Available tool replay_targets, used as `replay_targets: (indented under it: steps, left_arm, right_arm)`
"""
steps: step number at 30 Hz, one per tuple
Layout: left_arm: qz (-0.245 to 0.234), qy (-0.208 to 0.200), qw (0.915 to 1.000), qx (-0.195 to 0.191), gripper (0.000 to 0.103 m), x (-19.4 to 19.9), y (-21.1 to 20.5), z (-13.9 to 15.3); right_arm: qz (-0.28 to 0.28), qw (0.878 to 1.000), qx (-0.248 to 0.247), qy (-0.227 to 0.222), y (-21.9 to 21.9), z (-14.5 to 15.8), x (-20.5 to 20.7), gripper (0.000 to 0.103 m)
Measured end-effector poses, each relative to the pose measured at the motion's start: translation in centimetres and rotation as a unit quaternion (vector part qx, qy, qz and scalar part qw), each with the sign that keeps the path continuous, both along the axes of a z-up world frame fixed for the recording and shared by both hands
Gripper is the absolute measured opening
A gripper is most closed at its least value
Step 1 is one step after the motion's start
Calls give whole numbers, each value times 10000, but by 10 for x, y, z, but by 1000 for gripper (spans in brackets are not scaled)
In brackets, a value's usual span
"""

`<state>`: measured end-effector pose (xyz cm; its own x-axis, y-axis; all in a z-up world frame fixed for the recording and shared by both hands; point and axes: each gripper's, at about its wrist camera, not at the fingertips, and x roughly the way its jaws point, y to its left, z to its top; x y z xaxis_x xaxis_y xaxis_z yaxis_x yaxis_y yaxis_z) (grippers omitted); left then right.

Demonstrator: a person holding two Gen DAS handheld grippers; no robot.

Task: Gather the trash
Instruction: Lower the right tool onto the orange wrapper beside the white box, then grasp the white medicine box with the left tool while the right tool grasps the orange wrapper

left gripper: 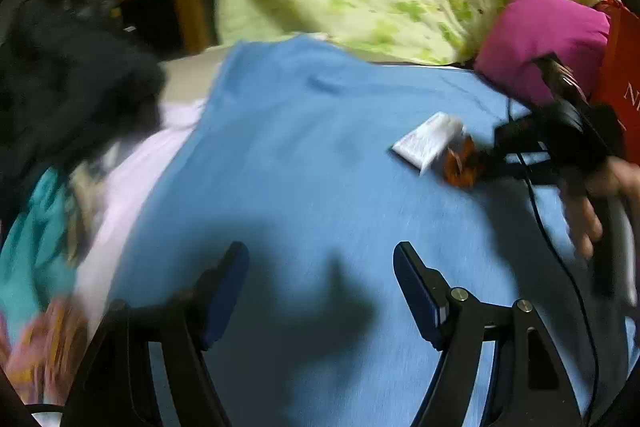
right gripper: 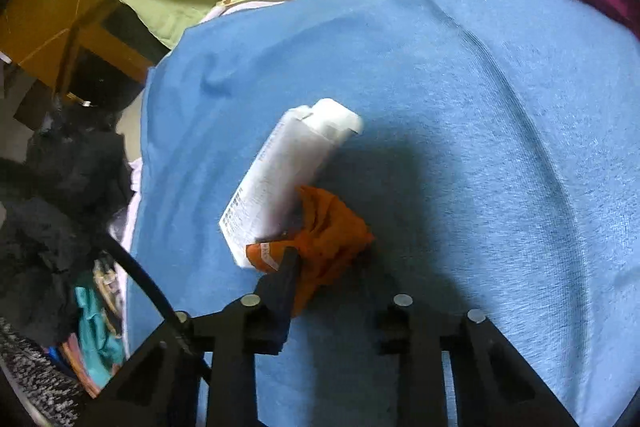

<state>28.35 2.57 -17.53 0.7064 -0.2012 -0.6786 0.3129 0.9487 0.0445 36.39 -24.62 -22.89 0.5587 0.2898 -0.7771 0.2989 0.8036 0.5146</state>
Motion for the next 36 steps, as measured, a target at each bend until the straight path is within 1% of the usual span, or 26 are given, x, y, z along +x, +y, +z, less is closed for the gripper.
replay_targets:
  steps: [2,4,6,10,12,14,17,19,20,21,23,25,26,27,30,33,36]
  left_arm:
    - [-251,70,9997,1,75,25,-16,0]
    - [-382,108,9991,145,75,50,-34,-2]
    - [-542,121,9982,229,75,67,-49,-3]
    - [-917,205,9954,208,75,90,-76,-6]
    - [-1103,295,9932,227,75,99,-89,-9]
    - [-1258,344,9907,383,75,109,-103,-15]
    - [-1519,500,9853,606,75,123,-122,-29]
    - [-1664,537,9817,754,75,128,-130,-36]
    - [-1714,549,9804,805,75,130,-132,-38]
    - [-1770,579,9788,852,75,132,-134,-41]
    - [-1846,634,9769,870,75,138,-136,-46]
    - [-1926,669,9763,731,73,143,-133,-47]
    - [-1954,697,9761,638,64,145,-131,-47]
    - [-1968,775,9761,507,58,149,-128,-47]
    - [-1986,784,9764,332,57,149,-125,-48]
    - [-2010,749,9760,370,57,140,-118,-50]
    - [-1932,756,9773,417,57,132,-105,-49]
  right_arm:
    - [100,9999,-45,-38,-7,2,-3,25]
    - [143,9998,-112,-76,-18,6,-6,25]
    - [117,9999,-65,-86,-32,7,-10,23]
    - [-14,9998,73,-164,-63,7,-20,23]
    - [-49,9995,243,-181,-78,5,-28,23]
    - [23,9986,475,-215,-86,3,-33,23]
    - [143,9980,543,-283,-90,2,-42,25]
    - [232,9970,667,-312,-92,1,-46,28]
    - [253,9967,689,-344,-92,0,-48,37]
    - [285,9959,741,-423,-93,0,-49,50]
    - [319,9941,845,-594,-90,3,-51,61]
    - [355,9961,558,-578,-83,8,-47,61]
    - [393,9967,486,-526,-79,8,-43,61]
    - [422,9969,479,-464,-75,8,-39,61]
    - [425,9971,557,-298,-63,9,-24,61]
    - [313,9973,658,-51,-50,8,-7,61]
    - [45,9984,493,285,-38,3,11,61]
